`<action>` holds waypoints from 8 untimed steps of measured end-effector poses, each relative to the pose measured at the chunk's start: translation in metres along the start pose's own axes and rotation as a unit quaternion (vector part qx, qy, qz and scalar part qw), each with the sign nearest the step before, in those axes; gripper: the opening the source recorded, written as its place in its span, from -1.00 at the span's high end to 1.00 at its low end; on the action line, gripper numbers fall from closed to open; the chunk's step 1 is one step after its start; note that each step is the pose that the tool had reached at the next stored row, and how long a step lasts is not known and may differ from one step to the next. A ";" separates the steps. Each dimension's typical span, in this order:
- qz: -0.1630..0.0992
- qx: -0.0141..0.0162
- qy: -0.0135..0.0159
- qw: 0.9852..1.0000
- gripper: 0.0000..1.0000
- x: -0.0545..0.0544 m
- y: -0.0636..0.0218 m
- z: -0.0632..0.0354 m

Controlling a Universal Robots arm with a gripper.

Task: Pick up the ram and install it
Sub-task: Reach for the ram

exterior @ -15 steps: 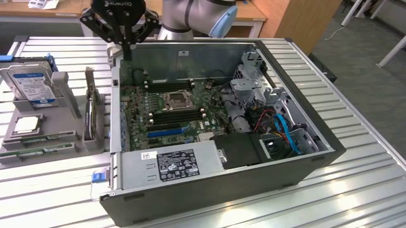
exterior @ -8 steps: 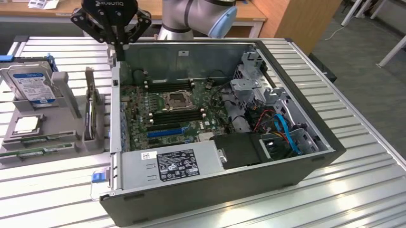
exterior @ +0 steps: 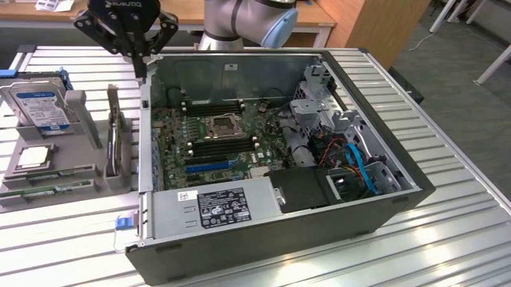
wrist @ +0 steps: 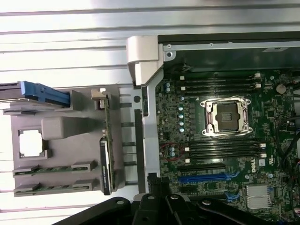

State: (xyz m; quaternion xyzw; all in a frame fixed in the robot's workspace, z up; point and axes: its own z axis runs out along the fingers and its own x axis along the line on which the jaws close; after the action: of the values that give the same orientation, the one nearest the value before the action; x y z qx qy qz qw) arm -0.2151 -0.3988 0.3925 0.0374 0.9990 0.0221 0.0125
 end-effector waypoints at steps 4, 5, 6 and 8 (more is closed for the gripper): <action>0.000 0.000 0.000 1.000 0.80 0.009 -0.0007 -0.0002; 0.000 0.000 0.000 1.000 0.80 0.012 -0.0009 -0.0002; 0.000 0.000 0.000 1.000 0.80 0.014 -0.0011 -0.0002; 0.000 0.000 0.000 1.000 0.80 0.018 -0.0014 -0.0003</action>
State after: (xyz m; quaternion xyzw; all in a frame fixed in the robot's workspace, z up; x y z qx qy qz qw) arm -0.2335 -0.3988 0.3923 0.0374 0.9990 0.0221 0.0125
